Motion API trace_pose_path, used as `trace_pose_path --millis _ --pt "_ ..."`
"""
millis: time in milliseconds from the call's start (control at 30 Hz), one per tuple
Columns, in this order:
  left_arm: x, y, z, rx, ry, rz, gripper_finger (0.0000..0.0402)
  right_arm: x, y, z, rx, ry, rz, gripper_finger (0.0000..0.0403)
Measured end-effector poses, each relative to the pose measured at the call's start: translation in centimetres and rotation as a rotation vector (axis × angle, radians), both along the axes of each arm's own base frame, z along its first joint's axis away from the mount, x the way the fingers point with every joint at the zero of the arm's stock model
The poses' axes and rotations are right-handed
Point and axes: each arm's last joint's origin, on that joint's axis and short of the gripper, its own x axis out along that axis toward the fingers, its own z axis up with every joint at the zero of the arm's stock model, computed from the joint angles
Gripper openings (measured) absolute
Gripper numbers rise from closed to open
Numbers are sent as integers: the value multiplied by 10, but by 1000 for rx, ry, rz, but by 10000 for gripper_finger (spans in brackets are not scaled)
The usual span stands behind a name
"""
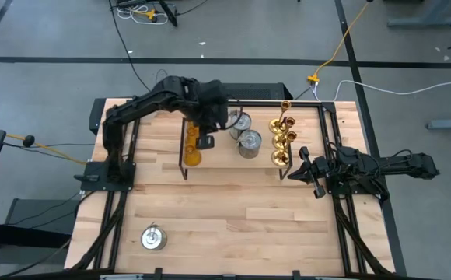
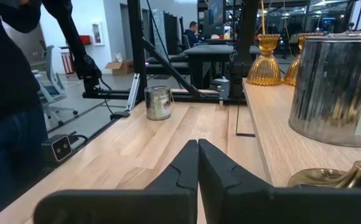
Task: Pick & Place candle stick holders
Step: Put the scented candle on the shelf
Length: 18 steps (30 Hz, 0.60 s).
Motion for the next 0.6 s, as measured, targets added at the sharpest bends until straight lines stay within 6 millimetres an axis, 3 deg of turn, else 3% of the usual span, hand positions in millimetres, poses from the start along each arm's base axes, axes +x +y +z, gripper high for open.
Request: trace_pose_path --millis 267,600 --pt "-15 -48 11 -1 -20 -127 14 0 0 0 0 1 0 13" --pt "-64 -89 -10 -26 -39 -209 8 0 0 0 0 0 0 13"
